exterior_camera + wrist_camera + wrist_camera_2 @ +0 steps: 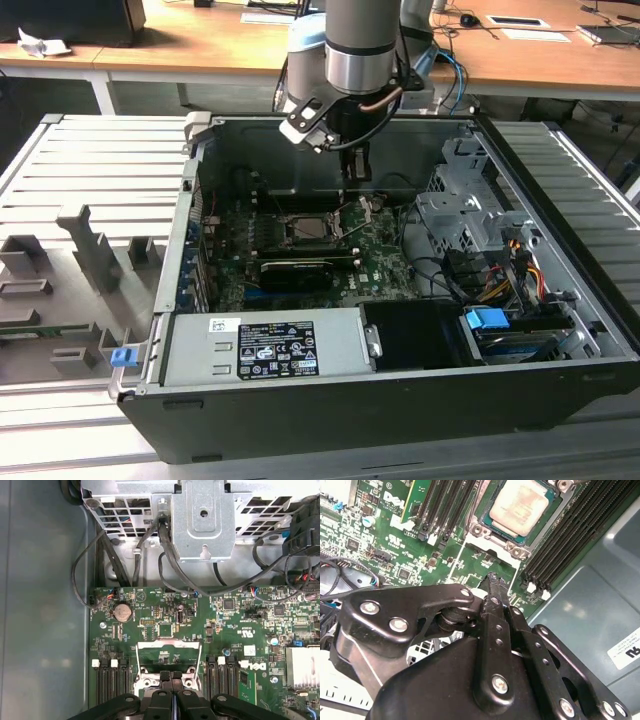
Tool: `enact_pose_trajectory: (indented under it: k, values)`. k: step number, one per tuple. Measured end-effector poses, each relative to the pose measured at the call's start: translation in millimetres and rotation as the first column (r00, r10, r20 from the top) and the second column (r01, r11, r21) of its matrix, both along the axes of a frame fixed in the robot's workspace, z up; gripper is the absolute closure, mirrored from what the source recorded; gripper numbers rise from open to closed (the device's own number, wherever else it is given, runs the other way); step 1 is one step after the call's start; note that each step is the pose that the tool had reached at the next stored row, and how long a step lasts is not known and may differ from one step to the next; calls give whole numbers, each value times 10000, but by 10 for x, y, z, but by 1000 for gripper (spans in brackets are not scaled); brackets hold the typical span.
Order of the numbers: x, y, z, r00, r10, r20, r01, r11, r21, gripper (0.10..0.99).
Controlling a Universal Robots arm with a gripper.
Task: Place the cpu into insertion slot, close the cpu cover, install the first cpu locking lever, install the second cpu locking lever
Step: 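Close the cpu cover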
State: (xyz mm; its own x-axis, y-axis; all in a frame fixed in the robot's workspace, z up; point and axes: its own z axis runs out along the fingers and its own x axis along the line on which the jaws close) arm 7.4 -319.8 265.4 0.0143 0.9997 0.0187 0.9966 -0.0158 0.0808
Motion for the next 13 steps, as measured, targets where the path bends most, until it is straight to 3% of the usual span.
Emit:
enact_pose_trajectory:
  k: [13]
  values:
    - [80, 0, 8, 10000, 0, -21, 0, 10000, 1, 980]
